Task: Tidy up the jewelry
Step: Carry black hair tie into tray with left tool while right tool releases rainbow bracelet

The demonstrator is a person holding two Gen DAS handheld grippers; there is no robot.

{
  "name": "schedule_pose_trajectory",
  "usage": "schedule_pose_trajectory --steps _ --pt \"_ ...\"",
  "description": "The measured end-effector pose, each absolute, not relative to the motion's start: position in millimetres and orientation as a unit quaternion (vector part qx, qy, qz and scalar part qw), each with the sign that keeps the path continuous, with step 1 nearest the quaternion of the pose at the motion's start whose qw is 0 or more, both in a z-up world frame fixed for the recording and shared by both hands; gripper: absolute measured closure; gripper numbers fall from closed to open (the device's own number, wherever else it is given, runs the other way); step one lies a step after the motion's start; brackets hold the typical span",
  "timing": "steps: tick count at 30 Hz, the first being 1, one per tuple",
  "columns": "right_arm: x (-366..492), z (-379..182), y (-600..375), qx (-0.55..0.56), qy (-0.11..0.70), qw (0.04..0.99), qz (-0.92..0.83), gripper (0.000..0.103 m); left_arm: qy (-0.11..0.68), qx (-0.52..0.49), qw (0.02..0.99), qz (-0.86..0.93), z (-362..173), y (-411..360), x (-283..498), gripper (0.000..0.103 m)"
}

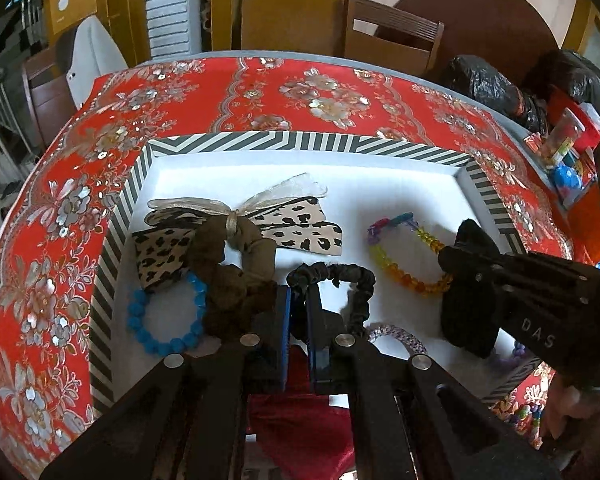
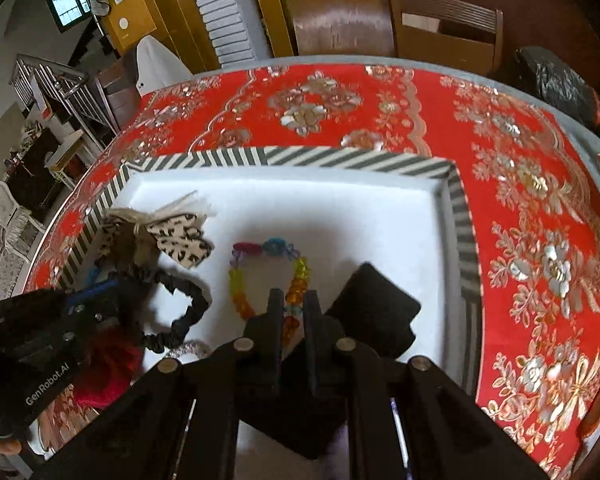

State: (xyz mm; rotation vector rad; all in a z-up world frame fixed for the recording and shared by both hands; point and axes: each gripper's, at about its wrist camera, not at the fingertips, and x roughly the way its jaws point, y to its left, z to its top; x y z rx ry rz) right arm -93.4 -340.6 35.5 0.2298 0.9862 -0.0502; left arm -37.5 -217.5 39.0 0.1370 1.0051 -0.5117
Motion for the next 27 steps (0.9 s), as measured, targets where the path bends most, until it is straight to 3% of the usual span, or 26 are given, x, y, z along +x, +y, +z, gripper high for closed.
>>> schedule_pose_trajectory --steps 5,13,27 --pt "-94.7 35.9 -335.8 0.093 0.471 0.877 -0.022 0.092 0.471 0.070 0.847 -0.239 42.0 -219.8 -41.2 0.096" --pt "-108.7 47.8 -334.6 0.109 0.451 0.886 -0.026 0.060 0.459 0.076 0.853 -0.236 51.6 -220.4 -50.7 0.085" --pt "-159.0 83.5 -337.8 0.126 0.405 0.904 -0.047 0.049 0.423 0.076 0.875 -0.224 77.0 -209.9 -71.1 0.084"
